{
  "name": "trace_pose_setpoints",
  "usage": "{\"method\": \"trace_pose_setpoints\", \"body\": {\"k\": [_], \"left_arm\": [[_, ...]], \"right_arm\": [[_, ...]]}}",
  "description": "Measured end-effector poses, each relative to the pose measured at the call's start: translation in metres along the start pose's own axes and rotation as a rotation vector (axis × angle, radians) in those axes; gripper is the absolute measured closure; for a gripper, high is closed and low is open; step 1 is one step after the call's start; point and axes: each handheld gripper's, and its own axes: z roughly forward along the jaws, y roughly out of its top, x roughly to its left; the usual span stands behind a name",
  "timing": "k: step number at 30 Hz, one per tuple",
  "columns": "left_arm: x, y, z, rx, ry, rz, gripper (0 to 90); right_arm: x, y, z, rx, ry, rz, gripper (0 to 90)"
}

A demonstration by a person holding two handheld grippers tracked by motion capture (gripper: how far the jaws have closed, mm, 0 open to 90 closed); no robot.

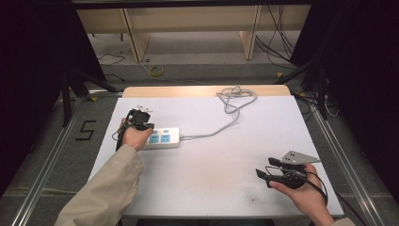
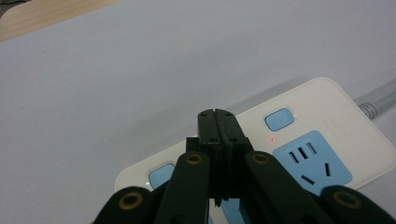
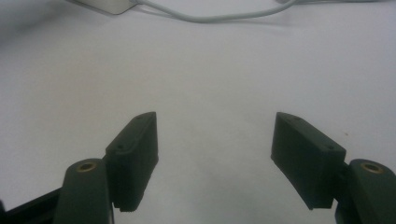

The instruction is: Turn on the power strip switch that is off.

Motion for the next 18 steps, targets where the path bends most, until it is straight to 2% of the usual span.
{"method": "trace_pose_setpoints", "body": {"k": [18], "left_arm": [[-0.004, 0.0011, 0.0104, 0.033, -0.003, 0.016, 89.7]], "right_arm": [[0.0, -0.0001, 0.0009, 0.0, 0.001, 0.001, 32.1]]}}
